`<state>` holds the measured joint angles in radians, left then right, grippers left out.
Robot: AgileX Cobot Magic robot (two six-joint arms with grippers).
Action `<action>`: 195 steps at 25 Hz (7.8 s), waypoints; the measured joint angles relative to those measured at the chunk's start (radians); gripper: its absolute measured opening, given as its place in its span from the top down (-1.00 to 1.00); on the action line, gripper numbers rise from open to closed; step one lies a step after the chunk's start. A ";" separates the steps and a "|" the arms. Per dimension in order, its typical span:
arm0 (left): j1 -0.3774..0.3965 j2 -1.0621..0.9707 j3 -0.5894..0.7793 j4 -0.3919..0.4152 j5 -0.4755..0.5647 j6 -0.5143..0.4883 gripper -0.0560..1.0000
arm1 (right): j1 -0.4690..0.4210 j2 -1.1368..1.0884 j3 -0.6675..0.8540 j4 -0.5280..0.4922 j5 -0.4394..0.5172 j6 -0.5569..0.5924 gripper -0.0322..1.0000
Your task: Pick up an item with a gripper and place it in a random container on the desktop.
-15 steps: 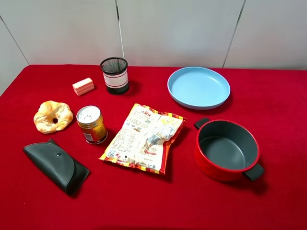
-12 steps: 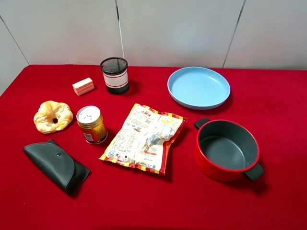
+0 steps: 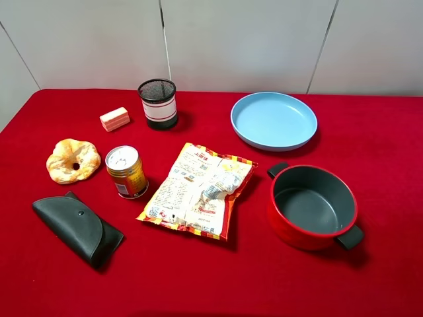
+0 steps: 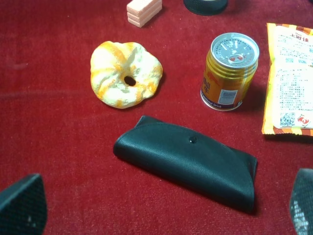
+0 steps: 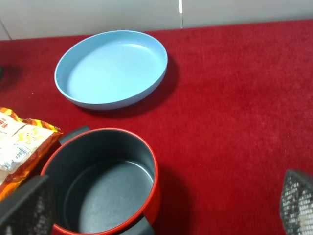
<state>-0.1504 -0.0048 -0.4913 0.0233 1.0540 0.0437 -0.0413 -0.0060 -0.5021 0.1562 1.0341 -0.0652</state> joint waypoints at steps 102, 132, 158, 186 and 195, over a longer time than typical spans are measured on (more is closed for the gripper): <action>0.000 0.000 0.000 0.000 0.000 0.000 -0.99 | 0.594 1.555 -0.735 0.074 -0.177 -0.472 -0.40; 0.000 0.000 0.000 0.000 0.000 0.000 -0.99 | 0.837 2.011 -0.914 0.042 -0.209 -0.481 -0.40; 0.000 0.000 0.000 0.000 0.000 0.000 -0.99 | 0.837 2.201 -0.939 0.042 -0.264 -0.488 -0.40; 0.000 0.000 0.000 0.000 0.000 0.000 -0.99 | 0.837 2.200 -0.957 0.063 -0.300 -0.478 0.86; 0.000 0.000 0.000 0.000 0.000 0.000 -0.99 | 0.837 2.194 -0.957 0.061 -0.297 -0.476 0.86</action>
<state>-0.1504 -0.0048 -0.4913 0.0237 1.0540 0.0437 0.7953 2.1881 -1.4586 0.2170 0.7372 -0.5416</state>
